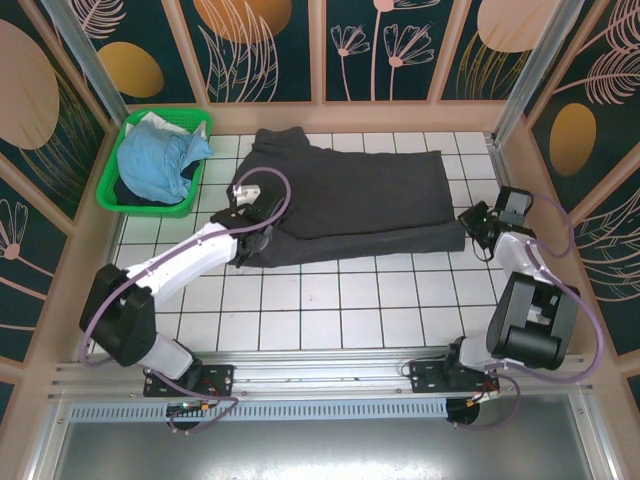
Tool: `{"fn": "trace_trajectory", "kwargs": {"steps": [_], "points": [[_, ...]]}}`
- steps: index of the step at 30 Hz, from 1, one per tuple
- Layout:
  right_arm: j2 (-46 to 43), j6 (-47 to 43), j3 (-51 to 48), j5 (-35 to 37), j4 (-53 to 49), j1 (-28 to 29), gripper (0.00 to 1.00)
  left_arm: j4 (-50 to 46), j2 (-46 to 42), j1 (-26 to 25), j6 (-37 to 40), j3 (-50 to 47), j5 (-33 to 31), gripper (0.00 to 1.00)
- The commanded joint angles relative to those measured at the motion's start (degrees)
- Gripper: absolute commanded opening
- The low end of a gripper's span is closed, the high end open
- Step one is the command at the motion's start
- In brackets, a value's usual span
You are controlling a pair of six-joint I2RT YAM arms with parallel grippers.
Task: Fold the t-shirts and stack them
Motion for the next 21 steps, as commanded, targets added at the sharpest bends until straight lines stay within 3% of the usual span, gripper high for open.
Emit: {"fn": "trace_trajectory", "kwargs": {"steps": [1,10,21], "points": [[4.01,0.66,3.79,-0.67,3.11,-0.71,0.00,0.97,4.16,2.25,5.16,4.33,-1.64,0.00],[16.48,-0.52,9.77,-4.38,3.39,-0.47,0.00,3.49,15.00,6.54,10.54,10.57,-0.81,0.00],[21.09,-2.22,14.74,-1.80,0.34,1.08,0.00,2.90,23.41,9.79,14.99,18.94,-2.79,0.00]]}}
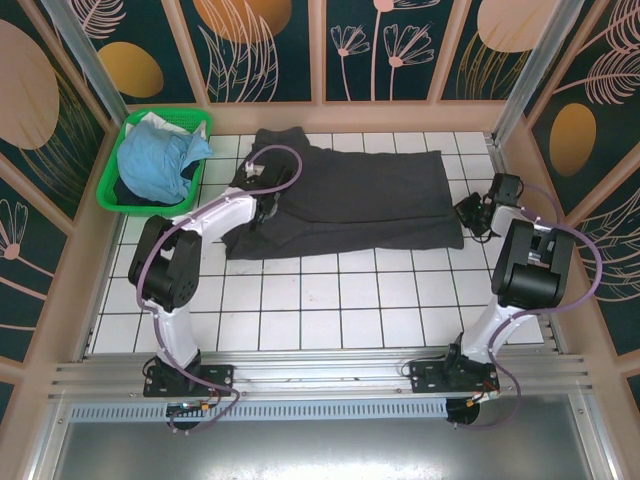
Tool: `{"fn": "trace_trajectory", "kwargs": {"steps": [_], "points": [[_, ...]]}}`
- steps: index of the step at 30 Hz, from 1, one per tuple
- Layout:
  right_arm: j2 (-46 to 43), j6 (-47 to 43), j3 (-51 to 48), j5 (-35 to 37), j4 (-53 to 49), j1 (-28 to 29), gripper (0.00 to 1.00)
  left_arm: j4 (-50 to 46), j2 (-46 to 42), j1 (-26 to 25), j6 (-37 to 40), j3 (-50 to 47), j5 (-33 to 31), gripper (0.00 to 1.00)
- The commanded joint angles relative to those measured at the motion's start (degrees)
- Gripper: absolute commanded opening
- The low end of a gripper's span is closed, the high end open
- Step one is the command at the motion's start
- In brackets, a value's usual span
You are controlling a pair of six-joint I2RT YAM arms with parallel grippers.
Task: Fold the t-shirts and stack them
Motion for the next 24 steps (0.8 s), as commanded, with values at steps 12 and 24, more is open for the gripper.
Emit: {"fn": "trace_trajectory", "kwargs": {"steps": [12,24], "points": [[6.84,-3.24,8.13,2.88,-3.99,1.77,0.14,-1.78,8.87,2.77,5.14,9.68,-1.90,0.28],[-12.76,-6.63,-5.93,11.24,2.16,10.95,0.69,1.58,-3.03,3.29,2.77,1.80,5.99,0.80]]}}
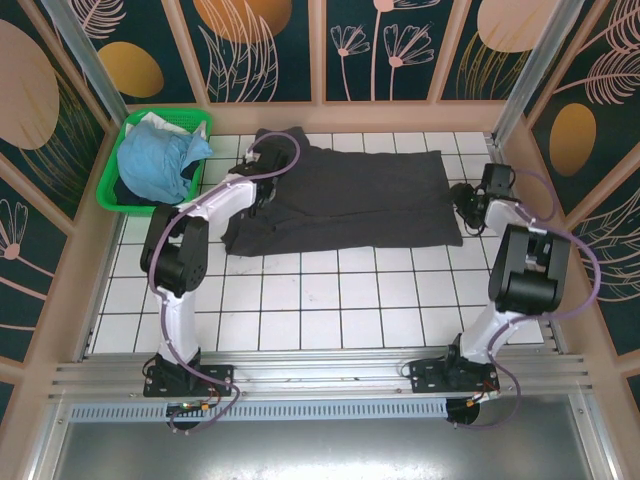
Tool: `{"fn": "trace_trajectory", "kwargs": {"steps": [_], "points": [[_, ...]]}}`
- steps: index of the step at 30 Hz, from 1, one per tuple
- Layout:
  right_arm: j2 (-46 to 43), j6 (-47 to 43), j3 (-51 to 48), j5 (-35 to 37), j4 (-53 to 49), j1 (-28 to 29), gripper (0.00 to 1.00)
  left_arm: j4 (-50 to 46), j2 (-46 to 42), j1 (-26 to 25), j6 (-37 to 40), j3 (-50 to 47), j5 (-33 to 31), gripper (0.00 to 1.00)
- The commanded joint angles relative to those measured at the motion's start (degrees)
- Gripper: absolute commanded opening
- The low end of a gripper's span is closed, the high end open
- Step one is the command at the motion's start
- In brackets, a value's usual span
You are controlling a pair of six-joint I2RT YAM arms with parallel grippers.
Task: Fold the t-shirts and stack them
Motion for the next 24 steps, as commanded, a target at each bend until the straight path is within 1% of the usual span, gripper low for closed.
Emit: {"fn": "trace_trajectory", "kwargs": {"steps": [1,3,4,6,7,8,10,12,13,16,18,21,24], "points": [[-7.80,-1.18,-7.59,2.46,5.89,7.35,0.69,4.61,-9.98,0.23,-2.11,-7.93,8.99,0.81],[-8.89,-0.81,-11.14,1.21,9.78,12.83,0.69,13.28,-14.34,0.22,-3.30,-16.19,20.72,0.81],[-8.53,-0.53,-11.91,0.93,10.92,14.61,0.69,16.97,-15.68,0.29,-4.17,-19.08,24.72,0.81],[-6.09,0.05,-12.35,0.08,12.19,17.02,0.65,22.84,-16.17,0.18,-6.86,-24.10,30.44,0.82],[-4.92,0.32,-12.35,-0.29,12.46,17.28,0.63,25.44,-16.15,0.20,-7.01,-25.82,33.62,0.84],[-3.48,0.61,-12.27,-0.33,12.25,17.27,0.60,27.32,-16.19,0.21,-7.34,-27.54,35.42,0.84],[-1.94,1.34,-12.74,0.79,10.79,17.04,0.58,27.80,-15.59,0.21,-8.46,-29.69,34.57,0.85],[-1.98,2.72,-15.50,1.95,10.79,16.19,0.57,27.94,-15.70,0.21,-9.24,-31.82,31.89,0.86],[-2.30,3.36,-16.97,1.53,11.36,15.53,0.57,28.17,-15.88,0.30,-9.44,-33.98,30.89,0.86],[-3.95,4.92,-22.42,-2.58,14.42,10.98,0.57,28.04,-16.04,1.18,-10.73,-37.76,26.46,0.85],[-4.79,5.01,-25.55,-4.99,16.82,7.79,0.56,28.95,-16.17,2.68,-11.67,-40.28,25.97,0.85],[-4.95,4.15,-27.19,-7.52,16.94,3.81,0.55,29.98,-16.10,5.14,-12.17,-43.03,26.76,0.84],[-7.07,3.33,-28.53,-6.39,16.46,2.51,0.54,28.40,-16.15,5.48,-12.20,-43.77,24.28,0.84]]}}
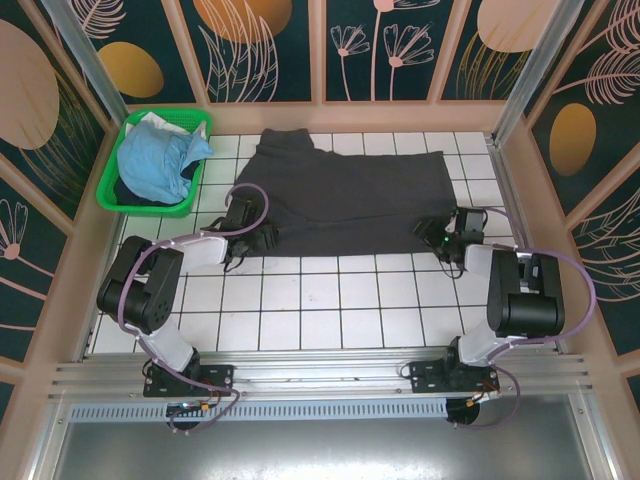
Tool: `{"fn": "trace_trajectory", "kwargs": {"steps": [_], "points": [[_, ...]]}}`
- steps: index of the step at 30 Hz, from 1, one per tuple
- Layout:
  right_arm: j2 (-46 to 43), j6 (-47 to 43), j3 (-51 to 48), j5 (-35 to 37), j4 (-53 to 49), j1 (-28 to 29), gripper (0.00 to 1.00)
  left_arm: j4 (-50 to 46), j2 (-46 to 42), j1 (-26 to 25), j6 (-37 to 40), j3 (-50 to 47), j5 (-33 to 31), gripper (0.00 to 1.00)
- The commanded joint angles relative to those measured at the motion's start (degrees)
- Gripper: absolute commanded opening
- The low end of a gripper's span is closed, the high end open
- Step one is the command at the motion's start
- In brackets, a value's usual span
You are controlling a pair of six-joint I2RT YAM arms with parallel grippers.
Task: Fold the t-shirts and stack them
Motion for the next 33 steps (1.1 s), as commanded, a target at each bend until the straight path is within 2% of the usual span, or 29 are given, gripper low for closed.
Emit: {"fn": "trace_trajectory", "kwargs": {"steps": [1,5,8,9,11,14,17,19,23,28,30,33], "points": [[-2.04,-0.83,-3.88,4.16,-4.27,-2.05,0.54,-4.25,-0.69,1.93,-1.77,-3.42,-5.18,0.84],[-7.78,-0.98,-5.62,7.21,-6.65,-2.06,0.54,-5.34,-4.72,2.03,-2.99,-6.35,-6.04,0.85],[-12.92,0.94,-5.81,8.19,-7.41,-1.46,0.52,-5.14,-8.92,2.03,-4.32,-9.25,-4.39,0.86],[-14.30,2.41,-5.94,8.29,-5.45,-0.20,0.51,-4.66,-10.04,2.04,-4.65,-9.34,-3.05,0.87],[-14.96,3.45,-3.78,9.84,-1.49,5.80,0.51,-2.41,-12.25,2.01,-5.18,-7.78,1.39,0.88],[-10.40,1.56,4.11,14.95,-4.96,11.50,0.51,-1.32,-12.90,1.94,-4.62,-2.80,4.89,0.97],[-5.95,0.86,6.62,15.37,-5.59,10.59,0.51,-0.82,-12.11,1.74,-3.12,0.16,6.07,0.98],[-4.20,1.18,5.60,15.53,-5.23,9.55,0.51,0.53,-10.39,1.47,-2.00,1.07,9.65,0.99],[-0.77,3.10,1.08,10.47,-1.09,5.36,0.51,1.10,-4.21,-0.53,-0.02,2.23,12.94,0.98],[-0.14,3.86,-4.74,7.54,0.62,-0.73,0.50,1.78,0.15,-1.66,0.54,2.06,12.00,0.91],[-1.51,3.72,-6.17,7.26,1.31,-1.62,0.50,0.27,2.15,-1.72,1.07,3.59,9.83,0.89],[-2.81,3.43,-6.49,6.26,1.87,-1.74,0.50,-1.20,4.43,-1.92,1.77,6.88,9.94,0.83]]}}
